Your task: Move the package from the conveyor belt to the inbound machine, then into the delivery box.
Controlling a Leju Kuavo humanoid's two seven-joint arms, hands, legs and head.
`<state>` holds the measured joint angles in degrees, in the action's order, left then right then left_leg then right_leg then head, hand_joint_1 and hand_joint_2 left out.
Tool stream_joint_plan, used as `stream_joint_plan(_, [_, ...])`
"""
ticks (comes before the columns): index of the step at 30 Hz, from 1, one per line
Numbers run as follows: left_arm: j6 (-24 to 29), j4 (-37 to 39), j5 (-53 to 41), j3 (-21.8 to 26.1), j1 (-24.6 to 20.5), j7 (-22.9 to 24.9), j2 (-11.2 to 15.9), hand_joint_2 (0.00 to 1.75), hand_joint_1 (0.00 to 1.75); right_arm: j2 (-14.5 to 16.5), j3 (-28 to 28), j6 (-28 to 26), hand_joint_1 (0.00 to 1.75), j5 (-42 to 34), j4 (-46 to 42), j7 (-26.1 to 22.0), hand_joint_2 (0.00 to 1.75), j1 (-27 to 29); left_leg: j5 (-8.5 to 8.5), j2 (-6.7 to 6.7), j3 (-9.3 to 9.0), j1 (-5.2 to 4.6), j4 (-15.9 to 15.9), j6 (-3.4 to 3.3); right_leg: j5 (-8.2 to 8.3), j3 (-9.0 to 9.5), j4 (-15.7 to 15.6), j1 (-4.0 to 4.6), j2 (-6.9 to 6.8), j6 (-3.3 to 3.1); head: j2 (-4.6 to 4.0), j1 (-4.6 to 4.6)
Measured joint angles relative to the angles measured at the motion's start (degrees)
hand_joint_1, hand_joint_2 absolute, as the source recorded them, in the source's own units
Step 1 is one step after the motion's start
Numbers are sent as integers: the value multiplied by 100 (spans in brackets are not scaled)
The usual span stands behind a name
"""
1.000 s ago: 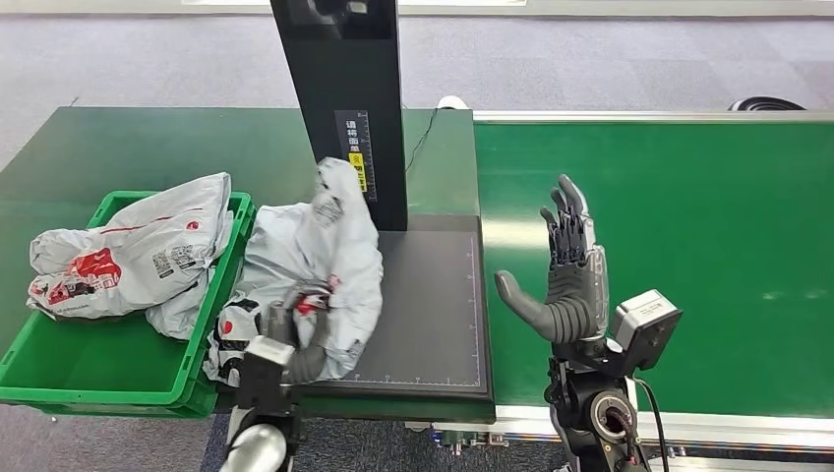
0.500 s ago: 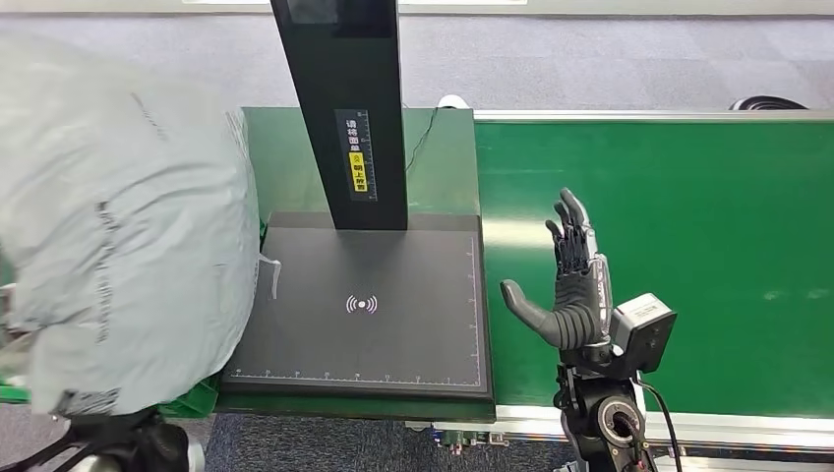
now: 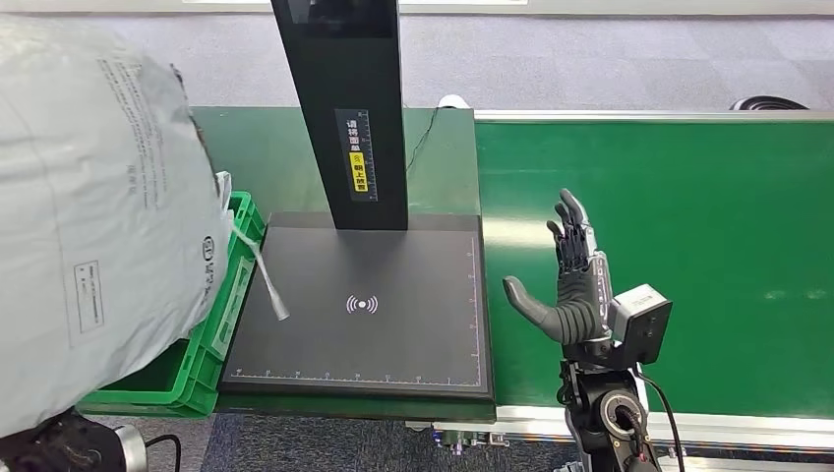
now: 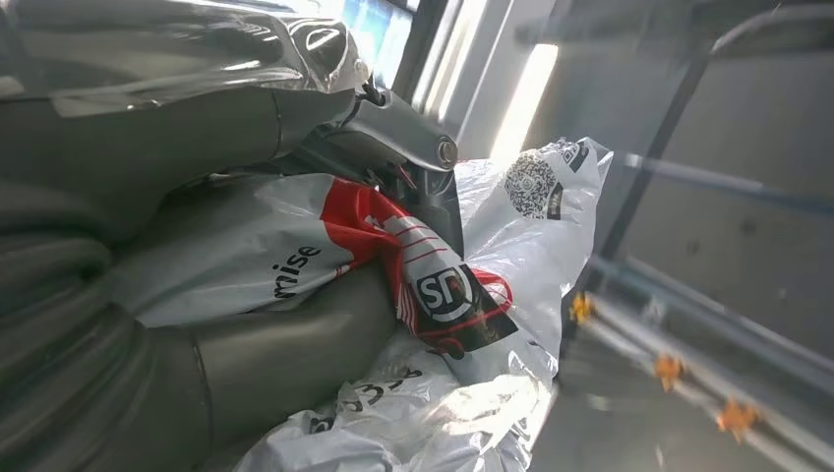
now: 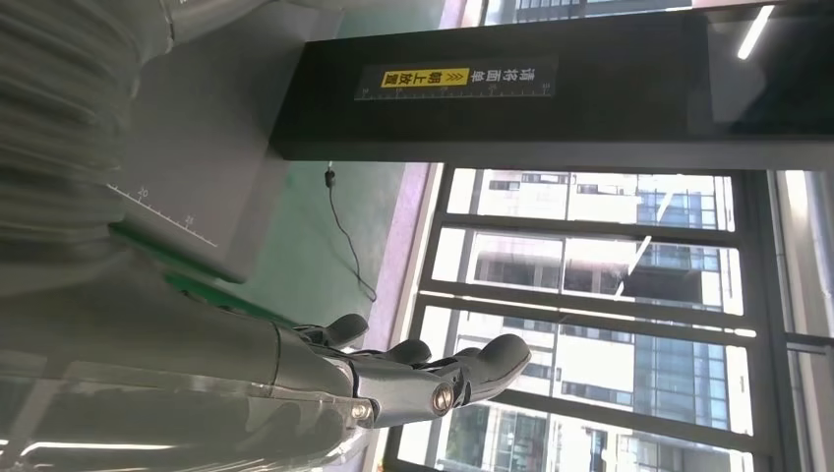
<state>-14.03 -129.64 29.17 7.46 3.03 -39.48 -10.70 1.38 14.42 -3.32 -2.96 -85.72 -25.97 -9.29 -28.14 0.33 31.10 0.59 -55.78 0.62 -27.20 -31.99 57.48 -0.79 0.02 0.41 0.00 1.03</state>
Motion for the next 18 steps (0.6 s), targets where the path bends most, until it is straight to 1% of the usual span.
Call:
stream_joint_plan(5, [791, -9, -314, 583, -218, -27, -46, 175, 175, -1, -63, -1, 0, 3, -5, 31, 175, 29, 0, 1, -1, 0, 0, 0, 0, 0, 0, 0, 0, 0, 0, 1])
stream_joint_plan(7, [972, -7, -372, 810, -285, -34, -47, 175, 175, -3, -92, -2, 0, 3, -11, 48, 175, 52, 0, 1, -1, 0, 0, 0, 0, -1, 0, 1, 0, 0, 0, 1])
stream_joint_plan(12, [1055, -5, -392, 1097, -364, -41, -49, 175, 175, -7, -121, -2, 0, 3, -17, 58, 175, 68, 0, 1, -1, 0, 0, 0, 0, -1, 0, 0, 1, 0, 0, -1])
stream_joint_plan(18, [1082, -4, -412, 1203, -409, -45, -50, 175, 175, -7, -125, -2, 0, 3, -17, 57, 175, 70, 0, 1, -1, -1, -1, 0, 0, -1, 0, -1, 0, 0, 0, 1])
